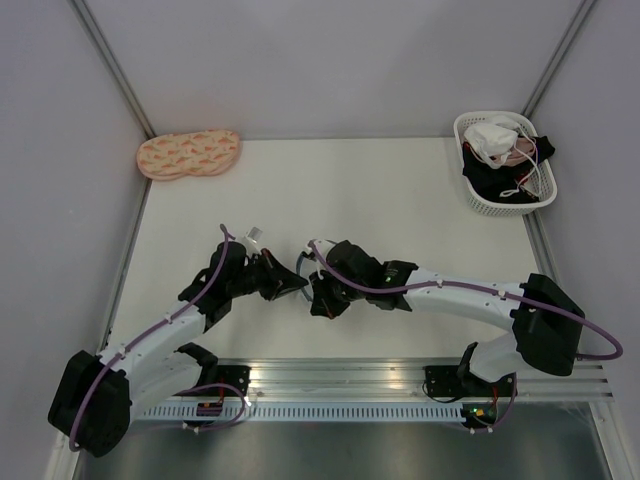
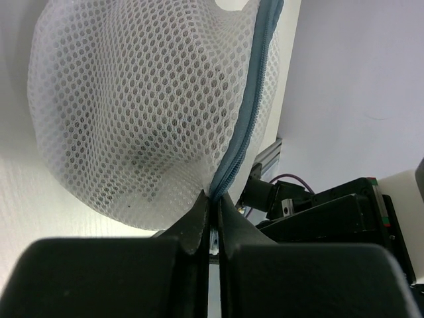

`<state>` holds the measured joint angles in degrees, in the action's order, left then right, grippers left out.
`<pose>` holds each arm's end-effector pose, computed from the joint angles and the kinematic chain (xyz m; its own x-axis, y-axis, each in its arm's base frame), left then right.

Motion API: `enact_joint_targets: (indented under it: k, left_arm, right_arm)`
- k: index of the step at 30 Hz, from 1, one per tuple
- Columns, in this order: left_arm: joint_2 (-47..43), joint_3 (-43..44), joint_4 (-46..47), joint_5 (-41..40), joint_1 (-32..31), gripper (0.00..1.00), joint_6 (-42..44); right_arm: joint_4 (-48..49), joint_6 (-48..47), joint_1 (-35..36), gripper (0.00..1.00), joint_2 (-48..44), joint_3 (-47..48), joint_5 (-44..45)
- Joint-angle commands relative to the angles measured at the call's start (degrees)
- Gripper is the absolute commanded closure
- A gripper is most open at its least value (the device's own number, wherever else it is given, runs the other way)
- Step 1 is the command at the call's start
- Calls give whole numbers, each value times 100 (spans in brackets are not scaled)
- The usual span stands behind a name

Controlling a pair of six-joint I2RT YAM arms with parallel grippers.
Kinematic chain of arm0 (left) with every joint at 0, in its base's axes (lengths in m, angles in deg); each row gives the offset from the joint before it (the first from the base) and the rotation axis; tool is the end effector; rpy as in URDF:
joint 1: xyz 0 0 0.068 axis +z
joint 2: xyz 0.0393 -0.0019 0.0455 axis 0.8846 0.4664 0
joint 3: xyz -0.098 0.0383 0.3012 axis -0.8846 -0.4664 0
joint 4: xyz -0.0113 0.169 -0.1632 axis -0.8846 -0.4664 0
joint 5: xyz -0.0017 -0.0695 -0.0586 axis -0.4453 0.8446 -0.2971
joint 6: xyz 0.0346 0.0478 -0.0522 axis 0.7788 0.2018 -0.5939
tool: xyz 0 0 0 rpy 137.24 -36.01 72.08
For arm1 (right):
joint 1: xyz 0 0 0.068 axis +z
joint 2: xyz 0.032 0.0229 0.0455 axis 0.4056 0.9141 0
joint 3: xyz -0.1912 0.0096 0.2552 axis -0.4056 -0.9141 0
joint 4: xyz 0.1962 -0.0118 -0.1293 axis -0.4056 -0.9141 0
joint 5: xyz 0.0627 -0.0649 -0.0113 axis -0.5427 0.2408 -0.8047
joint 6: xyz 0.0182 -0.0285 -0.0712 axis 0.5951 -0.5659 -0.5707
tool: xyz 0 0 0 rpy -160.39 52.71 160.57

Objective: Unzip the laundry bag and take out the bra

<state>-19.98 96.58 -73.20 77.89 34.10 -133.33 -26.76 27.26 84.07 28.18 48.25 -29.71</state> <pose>0.1400 -0.1089 0.2380 -0.8749 -0.4513 -0.1756 -0.0650 0.4687 -0.8810 0.1366 0.2701 0.2691 -0.6938 -0.4016 -0.5978 -0.7049 0.5490 0.4493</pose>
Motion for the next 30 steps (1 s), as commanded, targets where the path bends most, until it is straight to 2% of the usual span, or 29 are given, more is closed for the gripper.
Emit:
enact_joint_targets:
  k: [1,10,16,17,18,20,21,24,30]
  left_arm:
    - [-73,204,-82,-437,32,98,309]
    - [76,556,-268,-552,68,98,441]
    - [50,530,-259,-359,68,98,380]
    - [24,521,-259,-332,68,93,380]
    - [6,486,-259,-271,68,68,389]
    - [-160,424,-268,-253,68,41,345]
    - [-257,346,-268,-262,68,23,319]
    - [-766,257,-653,-568,68,2,239]
    - [-2023,292,-1698,-1288,68,0,248]
  right_arm:
    - [-521,-289,68,100,-50,319,-90]
    - [-1330,-342,77,99,-269,-23,674]
    - [-1743,-246,77,99,-401,2,1571]
    - [-1761,-245,68,100,-453,20,1667]
    - [-1796,-245,68,100,-462,46,1799]
    - [-1928,-236,59,99,-471,143,1975]
    - [-1972,-245,68,100,-471,169,2132]
    - [-2235,-254,33,100,-480,249,2431]
    - [-2569,-219,-134,100,-638,187,2916]
